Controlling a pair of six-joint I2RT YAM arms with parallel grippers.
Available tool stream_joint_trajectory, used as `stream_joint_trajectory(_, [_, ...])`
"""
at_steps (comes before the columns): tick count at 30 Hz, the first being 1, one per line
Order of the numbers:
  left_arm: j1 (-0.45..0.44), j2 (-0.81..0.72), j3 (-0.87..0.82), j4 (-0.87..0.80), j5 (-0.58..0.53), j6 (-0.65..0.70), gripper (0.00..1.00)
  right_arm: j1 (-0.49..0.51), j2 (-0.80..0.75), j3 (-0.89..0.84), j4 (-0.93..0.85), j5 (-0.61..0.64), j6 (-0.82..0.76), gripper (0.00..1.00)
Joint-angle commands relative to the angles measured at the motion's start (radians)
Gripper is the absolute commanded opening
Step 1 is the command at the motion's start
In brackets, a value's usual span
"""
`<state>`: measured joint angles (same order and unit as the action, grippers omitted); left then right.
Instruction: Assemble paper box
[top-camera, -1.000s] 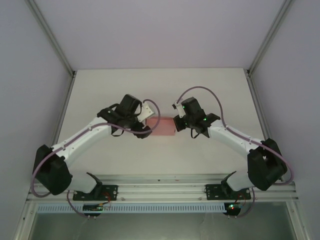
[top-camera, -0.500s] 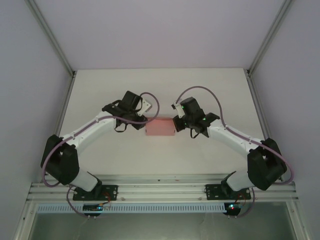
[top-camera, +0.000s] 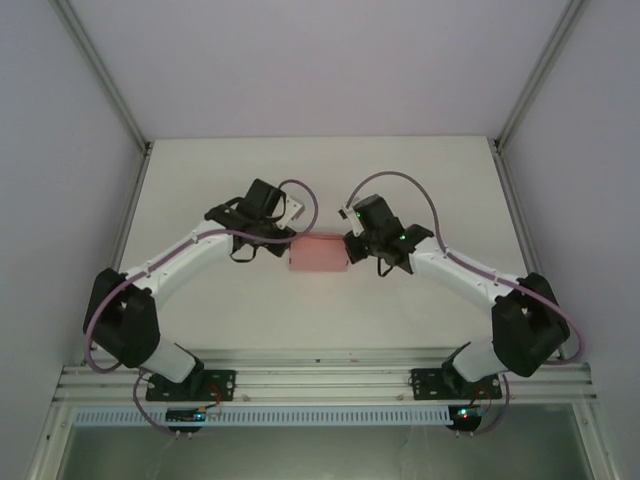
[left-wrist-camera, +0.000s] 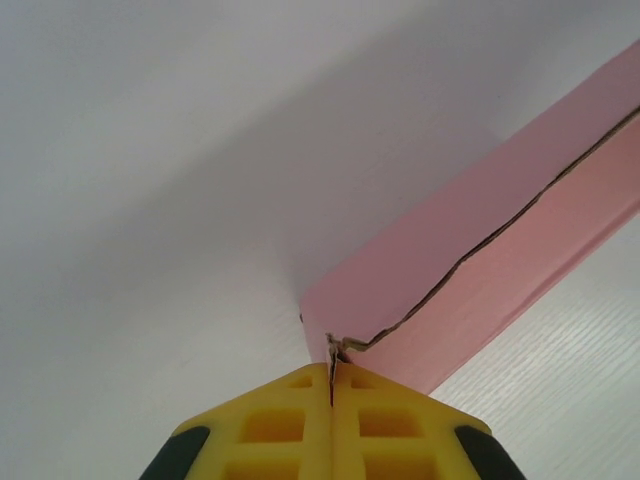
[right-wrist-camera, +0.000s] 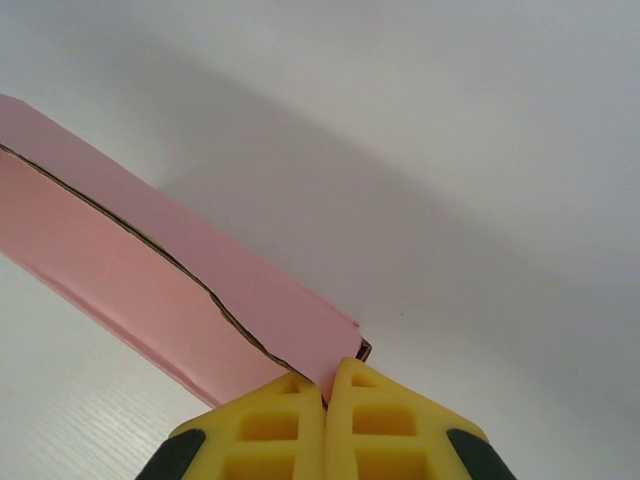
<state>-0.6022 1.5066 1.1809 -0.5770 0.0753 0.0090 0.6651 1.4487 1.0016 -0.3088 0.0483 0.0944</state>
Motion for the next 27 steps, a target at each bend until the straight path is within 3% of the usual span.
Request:
stream_joint_trajectory(1, [-0.008,0.012,0.063,-0.035,0.073,-0.15,0.0,0.06,0.043,0.007,-0.096,0.119,0.023,0.0])
stream_joint_trajectory(4, [-0.007,0.021,0.061,-0.067,0.108,-0.268,0.0,0.109,0.062,0.017,-0.125,0.245,0.062,0.0])
stream_joint_trajectory(10, [0.019,0.044,0.05,-0.123,0.198,-0.389,0.0,0.208,0.097,0.014,-0.128,0.373,0.11,0.0])
stream_joint_trajectory(16, [0.093,0.063,0.077,-0.136,0.452,-0.433,0.0,0.236,0.133,0.02,-0.139,0.401,0.116,0.0])
stream_joint_trajectory(25, [0.173,0.084,0.129,-0.216,0.531,-0.458,0.0,0.249,0.117,0.009,-0.138,0.405,0.109,0.0])
stream_joint_trajectory(27, [0.197,0.088,0.108,-0.178,0.6,-0.501,0.0,0.252,0.114,0.008,-0.135,0.403,0.105,0.0])
